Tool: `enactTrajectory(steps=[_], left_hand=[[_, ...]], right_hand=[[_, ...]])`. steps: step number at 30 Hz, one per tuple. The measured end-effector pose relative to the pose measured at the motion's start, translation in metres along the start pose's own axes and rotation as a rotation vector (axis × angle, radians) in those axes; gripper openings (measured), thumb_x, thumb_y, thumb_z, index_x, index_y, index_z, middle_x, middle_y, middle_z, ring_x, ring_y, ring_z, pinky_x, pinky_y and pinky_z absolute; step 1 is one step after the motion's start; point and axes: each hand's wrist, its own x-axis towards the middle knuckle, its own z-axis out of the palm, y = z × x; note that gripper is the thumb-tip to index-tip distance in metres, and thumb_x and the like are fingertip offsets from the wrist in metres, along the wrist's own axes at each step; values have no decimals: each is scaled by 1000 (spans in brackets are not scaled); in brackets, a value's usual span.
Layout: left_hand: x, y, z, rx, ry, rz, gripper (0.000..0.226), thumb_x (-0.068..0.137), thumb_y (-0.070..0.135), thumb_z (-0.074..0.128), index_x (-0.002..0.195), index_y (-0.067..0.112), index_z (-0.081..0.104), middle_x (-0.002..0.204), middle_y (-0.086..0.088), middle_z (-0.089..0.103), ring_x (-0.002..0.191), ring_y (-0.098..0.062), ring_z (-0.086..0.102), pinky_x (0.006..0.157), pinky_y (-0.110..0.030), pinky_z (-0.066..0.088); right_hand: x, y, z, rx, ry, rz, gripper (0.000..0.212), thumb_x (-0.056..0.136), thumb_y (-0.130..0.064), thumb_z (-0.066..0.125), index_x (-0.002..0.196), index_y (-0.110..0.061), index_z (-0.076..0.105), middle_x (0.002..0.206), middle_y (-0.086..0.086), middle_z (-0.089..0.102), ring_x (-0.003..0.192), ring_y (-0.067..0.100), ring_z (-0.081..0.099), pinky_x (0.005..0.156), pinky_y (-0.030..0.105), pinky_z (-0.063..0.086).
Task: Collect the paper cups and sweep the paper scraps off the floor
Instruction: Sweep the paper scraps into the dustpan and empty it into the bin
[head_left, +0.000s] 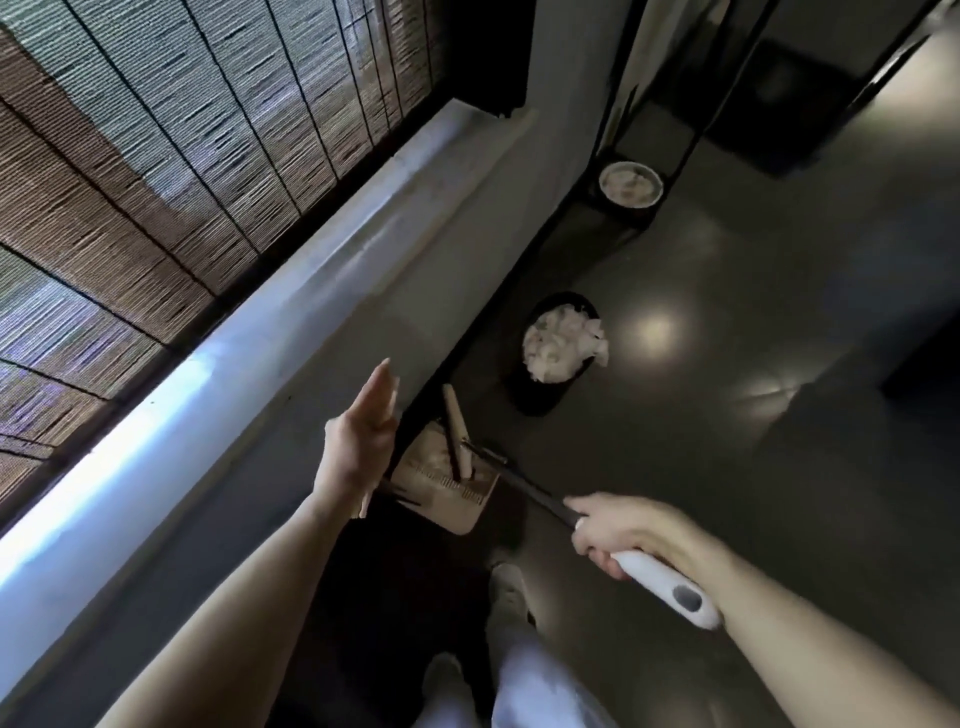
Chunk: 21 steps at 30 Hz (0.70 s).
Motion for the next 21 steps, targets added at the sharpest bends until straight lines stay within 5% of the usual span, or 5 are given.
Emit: enactTrajectory(steps=[4, 8, 13, 16, 21], left_hand=[[-38, -3, -17, -3, -72, 44, 60, 91, -5, 52, 141, 26, 46, 128, 19, 51, 108, 26, 42, 93, 4, 27], [-77, -9, -39, 27, -135, 46, 61, 91, -2, 53, 141, 33, 46, 120, 32, 49, 113, 12, 52, 98, -11, 36], [-116, -29, -48, 88, -202, 46, 61, 91, 3, 57, 141, 35, 45, 123, 25, 50, 98, 33, 41, 90, 0, 35], [-121, -42, -44, 111, -173, 58, 59, 90, 2, 58, 140, 31, 46, 119, 24, 53, 94, 35, 41, 85, 5, 30], [-109, -47, -49, 87, -129, 51, 61, 89, -3, 54, 141, 27, 47, 121, 23, 52, 102, 31, 41, 90, 6, 27]], right_hand=[[-38, 18, 16, 139, 54, 11, 66, 88, -2, 48, 141, -37, 34, 40, -1, 48, 33, 8, 41, 36, 16, 36], [-71, 39, 39, 118, 114, 9, 64, 87, -2, 50, 142, -31, 37, 45, 2, 51, 38, 11, 45, 40, 19, 41], [-74, 56, 70, -109, 194, 19, 67, 83, -4, 43, 146, -24, 30, 49, 3, 56, 41, 16, 52, 47, 25, 46], [-56, 61, 93, -214, 201, 25, 72, 82, -2, 38, 150, -21, 24, 46, 0, 57, 31, 11, 51, 41, 19, 43], [-39, 60, 137, -200, 70, 8, 72, 82, -5, 41, 150, -23, 26, 68, 7, 62, 52, 18, 56, 60, 32, 49]])
